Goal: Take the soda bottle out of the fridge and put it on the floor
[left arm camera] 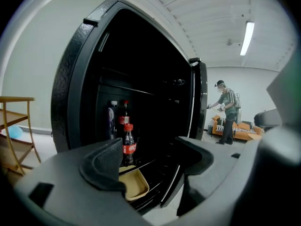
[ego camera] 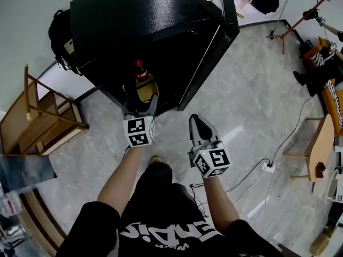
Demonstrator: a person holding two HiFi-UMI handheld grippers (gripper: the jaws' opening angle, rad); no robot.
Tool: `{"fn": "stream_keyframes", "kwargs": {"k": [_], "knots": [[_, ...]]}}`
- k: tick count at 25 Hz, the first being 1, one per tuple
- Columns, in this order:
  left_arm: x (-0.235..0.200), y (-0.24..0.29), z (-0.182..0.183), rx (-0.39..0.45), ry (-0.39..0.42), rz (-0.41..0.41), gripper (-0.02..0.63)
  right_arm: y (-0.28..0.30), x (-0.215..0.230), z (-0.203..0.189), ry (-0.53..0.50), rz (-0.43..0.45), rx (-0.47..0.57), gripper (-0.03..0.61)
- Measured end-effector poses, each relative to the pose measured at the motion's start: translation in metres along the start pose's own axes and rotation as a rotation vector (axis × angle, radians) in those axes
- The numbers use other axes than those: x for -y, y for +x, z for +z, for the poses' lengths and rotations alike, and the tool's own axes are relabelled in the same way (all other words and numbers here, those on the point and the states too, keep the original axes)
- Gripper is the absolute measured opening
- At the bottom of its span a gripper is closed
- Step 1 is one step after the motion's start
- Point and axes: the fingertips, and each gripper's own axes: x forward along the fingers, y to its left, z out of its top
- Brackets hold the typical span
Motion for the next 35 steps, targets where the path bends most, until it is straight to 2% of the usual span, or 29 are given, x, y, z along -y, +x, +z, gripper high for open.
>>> {"fn": "stream_keyframes", "kwargs": {"k": [5,17,25,35], "knots": [[-0.014,0.035,-0.012,-0.009,-0.015,0.041,0.336,0.007,0.012,-0.009,0.011,-0.016,-0.009,0.023],[-0.056,0.11,-0.036,-0.042,0.022,0.11,0.336,0.03,0.036,-0.029,0.045,-0.049,-0.041,0.023],[-0.07,0.15,-0.049,-0.058,0.017,0.116,0.336,0.041,0.044,-0.047,0.057,-0.057,-0.064,0.023],[-0.082,0.173,-0.05,-0.065,0.021,0.112,0.334,0.042,0.055,-0.058,0.067,-0.073,-0.086,0.023]]}}
